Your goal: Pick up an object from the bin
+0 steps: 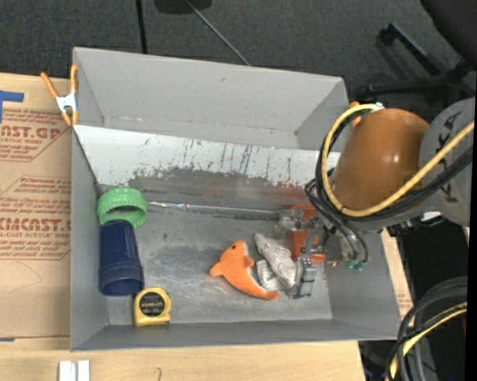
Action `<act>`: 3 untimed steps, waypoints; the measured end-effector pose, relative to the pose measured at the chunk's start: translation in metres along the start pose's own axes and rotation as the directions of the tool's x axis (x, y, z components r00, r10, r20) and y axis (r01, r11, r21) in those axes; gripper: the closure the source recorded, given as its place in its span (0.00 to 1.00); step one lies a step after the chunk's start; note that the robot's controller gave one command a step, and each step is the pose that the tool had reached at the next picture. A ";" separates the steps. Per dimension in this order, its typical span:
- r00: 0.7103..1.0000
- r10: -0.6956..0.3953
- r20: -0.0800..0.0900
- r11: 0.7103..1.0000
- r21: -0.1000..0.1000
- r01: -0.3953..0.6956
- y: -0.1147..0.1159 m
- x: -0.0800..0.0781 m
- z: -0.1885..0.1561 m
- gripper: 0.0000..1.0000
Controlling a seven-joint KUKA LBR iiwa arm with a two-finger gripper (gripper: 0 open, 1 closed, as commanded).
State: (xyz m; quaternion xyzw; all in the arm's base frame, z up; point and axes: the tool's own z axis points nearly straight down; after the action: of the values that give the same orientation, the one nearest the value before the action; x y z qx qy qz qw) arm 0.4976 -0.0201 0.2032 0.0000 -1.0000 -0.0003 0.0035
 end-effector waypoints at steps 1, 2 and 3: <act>1.000 -0.001 0.009 1.000 0.000 0.001 0.000 -0.002 -0.004 0.00; 1.000 0.005 0.015 1.000 0.000 -0.005 0.018 0.000 0.045 0.00; 1.000 0.001 0.008 1.000 0.000 -0.001 0.029 0.003 0.066 0.00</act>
Offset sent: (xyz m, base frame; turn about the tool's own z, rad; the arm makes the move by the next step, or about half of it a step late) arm -0.0049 0.0371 -0.0983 0.0086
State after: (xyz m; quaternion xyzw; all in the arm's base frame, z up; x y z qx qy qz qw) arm 0.4946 0.0090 0.1375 -0.0003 -1.0000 -0.0001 -0.0003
